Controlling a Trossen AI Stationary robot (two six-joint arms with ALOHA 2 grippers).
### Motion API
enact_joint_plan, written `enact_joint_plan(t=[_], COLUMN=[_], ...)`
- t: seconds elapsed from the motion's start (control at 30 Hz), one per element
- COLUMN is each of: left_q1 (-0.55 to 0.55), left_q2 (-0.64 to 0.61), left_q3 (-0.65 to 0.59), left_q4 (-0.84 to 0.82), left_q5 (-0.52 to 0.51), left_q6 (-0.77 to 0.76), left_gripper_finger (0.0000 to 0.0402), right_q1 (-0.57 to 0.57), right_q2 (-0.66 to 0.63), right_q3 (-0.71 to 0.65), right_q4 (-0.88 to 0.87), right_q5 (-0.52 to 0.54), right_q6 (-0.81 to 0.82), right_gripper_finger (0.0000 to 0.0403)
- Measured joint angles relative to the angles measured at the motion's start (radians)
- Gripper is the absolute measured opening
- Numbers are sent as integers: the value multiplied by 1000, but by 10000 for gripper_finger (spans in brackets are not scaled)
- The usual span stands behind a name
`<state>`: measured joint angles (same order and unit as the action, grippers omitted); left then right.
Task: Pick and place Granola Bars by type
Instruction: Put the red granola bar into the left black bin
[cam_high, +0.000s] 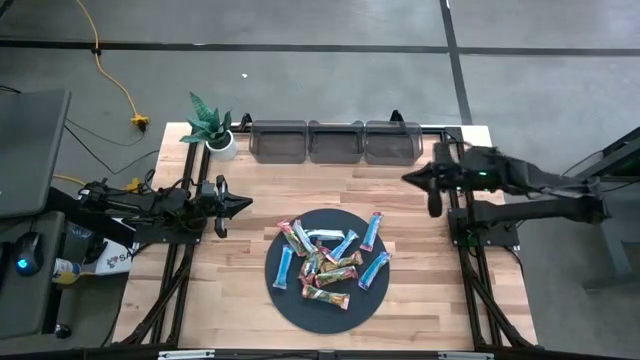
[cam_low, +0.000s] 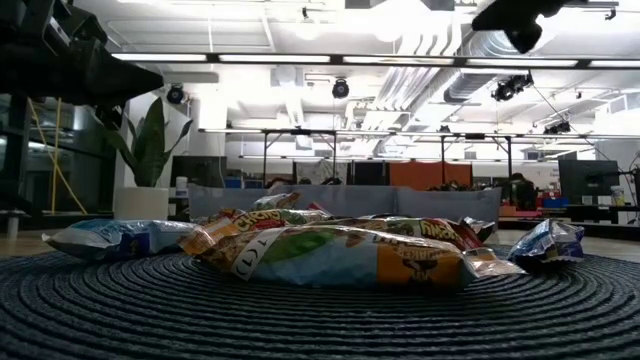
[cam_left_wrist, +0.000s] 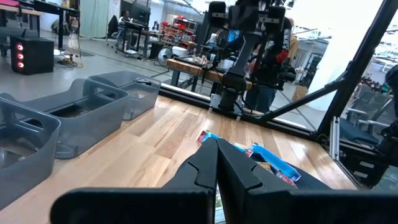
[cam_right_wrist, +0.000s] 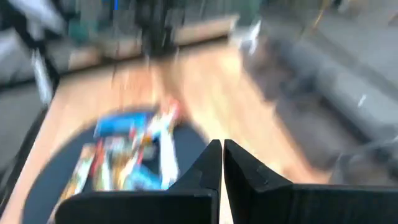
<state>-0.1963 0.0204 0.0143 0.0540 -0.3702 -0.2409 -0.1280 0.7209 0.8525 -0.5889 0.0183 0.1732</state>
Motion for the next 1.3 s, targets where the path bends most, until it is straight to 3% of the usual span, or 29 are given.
enact_joint_plan(t=[0.23, 0.57, 0.9, 1.3], left_q1=[0, 0, 0, 0], left_q2=[0, 0, 0, 0], left_q3=[0, 0, 0, 0], left_q4=[0, 0, 0, 0], left_q5=[0, 0, 0, 0], left_q6=[0, 0, 0, 0], left_gripper_finger=[1, 1, 1, 1], right_q1=[0, 0, 8, 139], right_q2=[272, 555, 749, 942], right_q3=[224, 466, 490, 489], right_q4=[-220, -446, -565, -588], right_q5=[-106, -133, -138, -176], right_q6=[-135, -473, -738, -956], right_gripper_finger=[1, 1, 1, 1])
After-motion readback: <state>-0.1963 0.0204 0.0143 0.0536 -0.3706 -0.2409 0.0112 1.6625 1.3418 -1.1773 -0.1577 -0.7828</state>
